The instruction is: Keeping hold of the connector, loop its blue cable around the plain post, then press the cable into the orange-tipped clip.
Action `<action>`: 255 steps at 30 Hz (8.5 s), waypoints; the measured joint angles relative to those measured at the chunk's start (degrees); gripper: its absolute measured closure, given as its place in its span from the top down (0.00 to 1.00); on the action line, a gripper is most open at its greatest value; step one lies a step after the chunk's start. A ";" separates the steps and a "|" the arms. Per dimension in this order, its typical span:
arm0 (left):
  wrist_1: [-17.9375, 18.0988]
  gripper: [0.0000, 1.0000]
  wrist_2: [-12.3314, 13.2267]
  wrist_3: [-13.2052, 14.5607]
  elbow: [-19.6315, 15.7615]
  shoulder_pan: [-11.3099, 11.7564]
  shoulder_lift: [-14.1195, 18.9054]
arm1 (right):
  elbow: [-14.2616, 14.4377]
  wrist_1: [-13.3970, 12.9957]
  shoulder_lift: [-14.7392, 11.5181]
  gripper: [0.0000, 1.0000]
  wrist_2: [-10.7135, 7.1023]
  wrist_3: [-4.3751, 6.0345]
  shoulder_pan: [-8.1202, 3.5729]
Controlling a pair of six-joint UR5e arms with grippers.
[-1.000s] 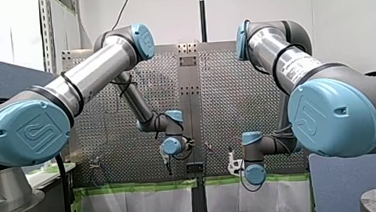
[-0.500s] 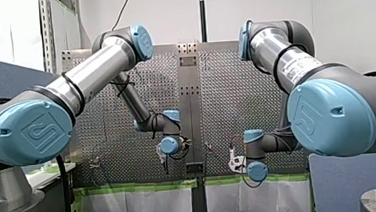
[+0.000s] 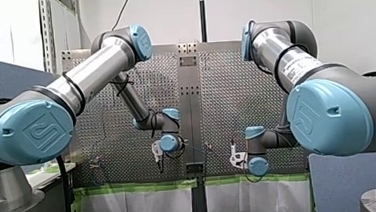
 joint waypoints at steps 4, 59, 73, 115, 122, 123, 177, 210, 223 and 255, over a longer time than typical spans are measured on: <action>-0.19 0.01 -0.84 1.08 0.00 0.30 0.00 | -0.98 0.87 0.00 0.00 -0.20 -0.05 -0.26; -5.80 1.00 8.21 11.21 -7.27 -3.26 2.77 | -2.15 4.09 0.13 0.00 -0.56 -1.39 -0.10; -4.14 1.00 7.89 11.26 -13.25 -5.72 9.50 | -1.87 4.66 0.28 0.00 -0.64 -1.62 0.42; -8.63 1.00 3.74 10.32 -13.76 -13.31 11.87 | -1.79 7.00 0.71 0.00 2.33 -1.25 0.64; -8.64 1.00 3.31 9.12 -13.76 -13.01 11.87 | -1.82 8.83 0.80 0.00 5.76 -0.15 0.13; -8.66 1.00 3.03 8.83 -13.76 -13.02 11.87 | -1.80 9.23 0.83 0.00 6.18 -0.16 0.13; -4.58 1.00 -4.41 5.82 -12.95 -13.20 10.15 | -1.70 10.31 1.48 0.00 2.94 -4.00 0.73; -7.39 1.00 -1.52 5.37 -12.15 -13.58 10.19 | -1.69 10.59 1.72 0.00 2.82 -4.28 1.35; -9.19 1.00 -7.49 9.23 -13.04 -14.27 10.16 | -1.36 12.89 1.84 0.00 0.17 -9.34 4.36; -3.43 1.00 -7.94 8.90 -10.92 -12.97 1.72 | 0.43 9.89 1.72 0.00 -12.25 -12.39 4.17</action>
